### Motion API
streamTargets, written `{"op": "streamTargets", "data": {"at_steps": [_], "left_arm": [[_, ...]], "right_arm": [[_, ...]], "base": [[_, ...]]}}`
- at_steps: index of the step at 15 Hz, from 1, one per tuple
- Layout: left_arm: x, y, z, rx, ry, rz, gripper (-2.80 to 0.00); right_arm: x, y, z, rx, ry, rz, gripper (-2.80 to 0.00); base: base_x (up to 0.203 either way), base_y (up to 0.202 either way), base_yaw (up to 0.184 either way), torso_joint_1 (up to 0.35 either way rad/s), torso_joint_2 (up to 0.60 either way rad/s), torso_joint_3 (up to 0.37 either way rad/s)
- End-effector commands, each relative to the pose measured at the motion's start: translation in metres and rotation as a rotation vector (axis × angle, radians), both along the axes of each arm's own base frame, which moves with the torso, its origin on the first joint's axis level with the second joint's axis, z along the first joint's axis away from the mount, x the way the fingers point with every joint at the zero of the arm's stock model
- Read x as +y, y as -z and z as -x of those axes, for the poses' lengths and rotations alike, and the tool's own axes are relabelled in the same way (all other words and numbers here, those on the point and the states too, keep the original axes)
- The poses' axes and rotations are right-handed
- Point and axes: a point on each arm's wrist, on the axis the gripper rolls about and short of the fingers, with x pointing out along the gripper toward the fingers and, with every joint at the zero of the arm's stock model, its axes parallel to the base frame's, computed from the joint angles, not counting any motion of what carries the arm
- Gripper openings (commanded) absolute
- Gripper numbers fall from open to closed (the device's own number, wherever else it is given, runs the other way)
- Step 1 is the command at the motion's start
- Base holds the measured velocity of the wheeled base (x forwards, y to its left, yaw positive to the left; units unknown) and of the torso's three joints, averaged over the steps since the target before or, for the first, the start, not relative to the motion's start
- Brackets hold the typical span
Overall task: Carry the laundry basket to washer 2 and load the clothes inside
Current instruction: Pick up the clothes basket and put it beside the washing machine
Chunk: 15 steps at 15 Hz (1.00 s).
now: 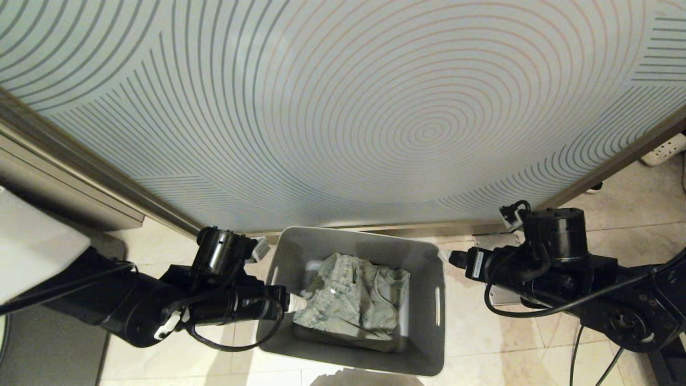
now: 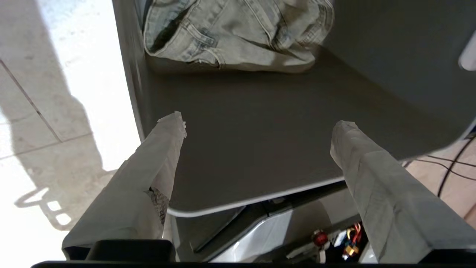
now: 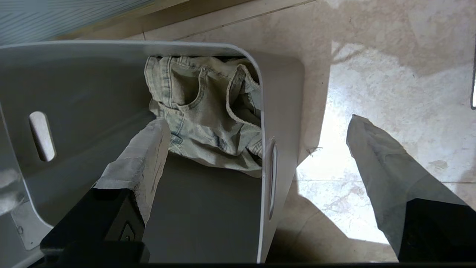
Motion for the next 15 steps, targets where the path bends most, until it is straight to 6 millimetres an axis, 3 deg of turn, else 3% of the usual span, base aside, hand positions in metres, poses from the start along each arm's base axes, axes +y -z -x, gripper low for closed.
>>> {"op": "streamTargets", "data": {"at_steps": [1, 5, 8, 11, 15], "left_arm": [[-0.002, 0.003, -0.003, 0.003, -0.003, -0.004, 0.0], [0.001, -0.006, 0.006, -0.003, -0.002, -0.005, 0.0], [0.007, -0.023, 0.021, 0.002, -0.012, -0.01, 0.0], [0.01, -0.017, 0.018, -0.008, -0.158, -0.096, 0.0], [0.004, -0.004, 0.006, -0.01, -0.154, -0.112, 0.0]], "right_arm": [[0.0, -0.001, 0.001, -0.004, -0.001, -0.004, 0.0], [0.0, -0.001, 0.002, -0.003, -0.001, -0.002, 0.0], [-0.001, 0.002, 0.005, 0.011, -0.002, 0.001, 0.0], [0.003, 0.005, 0.006, 0.019, -0.015, 0.002, 0.0], [0.005, 0.006, 0.004, 0.02, -0.018, 0.004, 0.0]], "base": [[0.0, 0.0, 0.0, 0.0, 0.0, 0.0], [0.0, 0.0, 0.0, 0.0, 0.0, 0.0], [0.0, 0.0, 0.0, 0.0, 0.0, 0.0], [0.0, 0.0, 0.0, 0.0, 0.0, 0.0], [0.0, 0.0, 0.0, 0.0, 0.0, 0.0]]}}
